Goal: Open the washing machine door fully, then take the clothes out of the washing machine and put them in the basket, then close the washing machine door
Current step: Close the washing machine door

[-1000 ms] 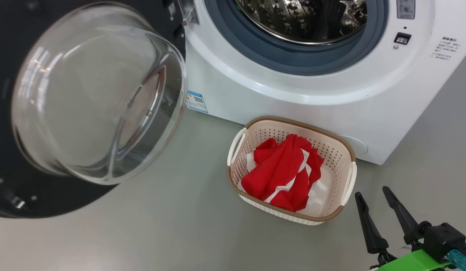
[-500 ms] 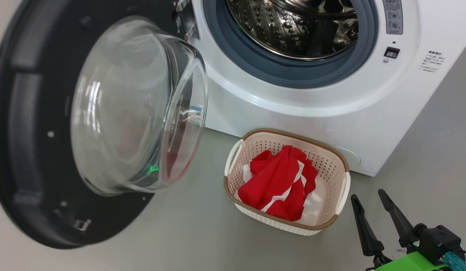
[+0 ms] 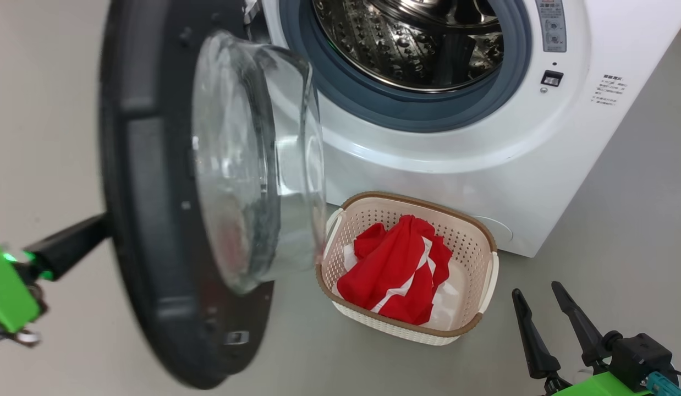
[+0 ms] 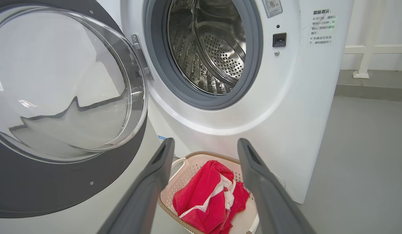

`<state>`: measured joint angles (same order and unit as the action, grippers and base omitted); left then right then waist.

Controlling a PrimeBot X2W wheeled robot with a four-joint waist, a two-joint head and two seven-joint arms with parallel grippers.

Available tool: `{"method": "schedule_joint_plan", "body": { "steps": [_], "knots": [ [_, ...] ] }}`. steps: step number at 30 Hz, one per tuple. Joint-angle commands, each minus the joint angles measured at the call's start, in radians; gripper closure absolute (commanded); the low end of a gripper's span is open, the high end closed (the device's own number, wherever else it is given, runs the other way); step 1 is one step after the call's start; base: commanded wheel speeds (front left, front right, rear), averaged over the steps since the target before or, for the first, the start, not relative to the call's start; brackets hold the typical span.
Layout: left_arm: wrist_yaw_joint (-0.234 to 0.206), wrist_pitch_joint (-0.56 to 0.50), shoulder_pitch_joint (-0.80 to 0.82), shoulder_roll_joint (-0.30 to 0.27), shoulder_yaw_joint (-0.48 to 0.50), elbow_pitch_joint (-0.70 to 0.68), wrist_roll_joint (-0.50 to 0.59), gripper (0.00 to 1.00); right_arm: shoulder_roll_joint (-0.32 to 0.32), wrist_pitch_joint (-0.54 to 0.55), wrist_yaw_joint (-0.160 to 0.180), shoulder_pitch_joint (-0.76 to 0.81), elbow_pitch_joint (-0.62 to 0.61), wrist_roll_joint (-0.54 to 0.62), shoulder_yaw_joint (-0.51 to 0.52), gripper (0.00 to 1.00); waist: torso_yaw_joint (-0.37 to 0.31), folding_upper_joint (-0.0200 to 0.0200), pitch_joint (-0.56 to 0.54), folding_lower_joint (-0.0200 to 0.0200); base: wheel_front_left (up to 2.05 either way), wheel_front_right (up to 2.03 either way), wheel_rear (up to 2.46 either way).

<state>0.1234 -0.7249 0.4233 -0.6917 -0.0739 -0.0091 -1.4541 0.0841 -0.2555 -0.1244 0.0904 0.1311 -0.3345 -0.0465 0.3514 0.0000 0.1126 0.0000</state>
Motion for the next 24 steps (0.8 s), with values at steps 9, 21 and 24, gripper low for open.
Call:
{"method": "schedule_joint_plan", "body": {
  "steps": [9,21,24],
  "knots": [
    [0.007,0.118,0.068,0.027,-0.076,-0.133,0.023,1.00,0.004,-0.006,-0.006,-0.014,-0.020,0.002,-0.028,0.00,-0.023,0.0000,-0.003,0.0000,0.00,0.00,0.00],
    [0.007,0.225,0.078,0.001,-0.150,-0.083,0.048,1.00,0.006,-0.006,-0.006,-0.013,-0.026,0.001,-0.026,0.00,-0.041,0.0000,0.000,0.0000,0.00,0.00,0.00],
    [0.007,0.264,0.059,-0.013,-0.162,-0.057,0.056,1.00,0.006,-0.006,-0.006,-0.011,-0.028,0.001,-0.022,0.00,-0.038,0.0000,0.001,0.0000,0.00,0.00,0.00]
  ]
}}
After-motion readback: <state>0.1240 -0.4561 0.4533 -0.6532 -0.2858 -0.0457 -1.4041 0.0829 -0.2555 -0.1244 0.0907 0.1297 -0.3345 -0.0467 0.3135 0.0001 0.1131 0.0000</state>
